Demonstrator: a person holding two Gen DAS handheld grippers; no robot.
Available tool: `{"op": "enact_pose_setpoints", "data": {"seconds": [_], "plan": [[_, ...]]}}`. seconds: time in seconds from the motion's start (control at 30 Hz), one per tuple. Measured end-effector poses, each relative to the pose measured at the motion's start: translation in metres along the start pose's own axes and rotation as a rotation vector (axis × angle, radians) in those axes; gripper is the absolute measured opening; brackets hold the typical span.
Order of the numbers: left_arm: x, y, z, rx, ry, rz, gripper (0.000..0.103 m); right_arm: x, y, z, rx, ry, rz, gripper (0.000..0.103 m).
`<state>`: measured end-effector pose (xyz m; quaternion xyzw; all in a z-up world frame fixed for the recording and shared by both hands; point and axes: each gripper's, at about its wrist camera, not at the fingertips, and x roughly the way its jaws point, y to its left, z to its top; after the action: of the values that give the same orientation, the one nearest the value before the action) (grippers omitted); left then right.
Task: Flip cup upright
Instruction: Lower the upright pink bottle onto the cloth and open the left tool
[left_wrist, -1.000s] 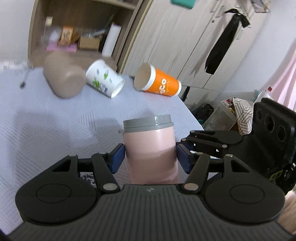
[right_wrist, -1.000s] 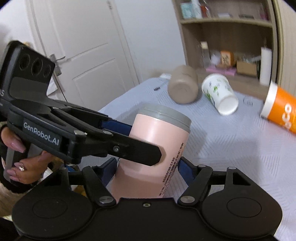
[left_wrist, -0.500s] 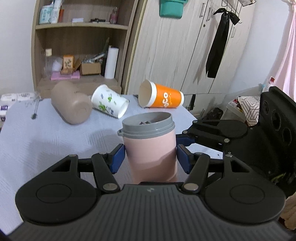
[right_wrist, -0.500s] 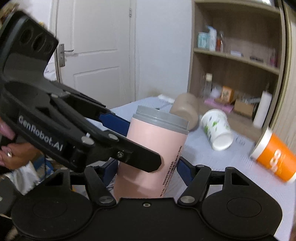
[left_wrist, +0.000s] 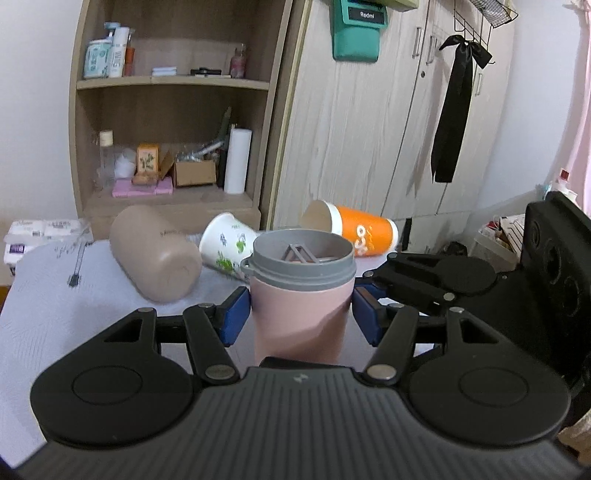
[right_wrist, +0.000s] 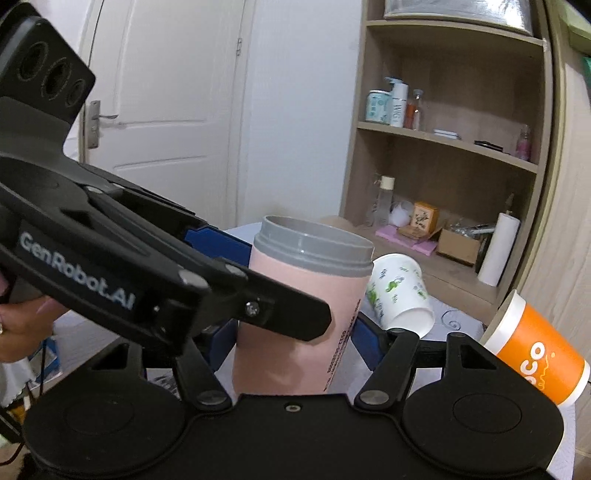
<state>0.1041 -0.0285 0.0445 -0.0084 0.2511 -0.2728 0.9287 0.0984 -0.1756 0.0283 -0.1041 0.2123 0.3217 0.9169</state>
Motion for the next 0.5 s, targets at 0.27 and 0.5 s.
{"op": "enact_pose_setpoints", "data": {"seconds": [0.27, 0.5], "plan": [[0.02, -0.005, -0.005, 0.057, -0.027, 0.028, 0.06, 0.012, -0.003, -0.013, -0.054, -0.038, -0.068, 0.072], [0.032, -0.003, -0.011, 0.047, -0.019, 0.032, 0.06, 0.019, -0.014, -0.018, -0.027, -0.017, -0.051, 0.071]]}}
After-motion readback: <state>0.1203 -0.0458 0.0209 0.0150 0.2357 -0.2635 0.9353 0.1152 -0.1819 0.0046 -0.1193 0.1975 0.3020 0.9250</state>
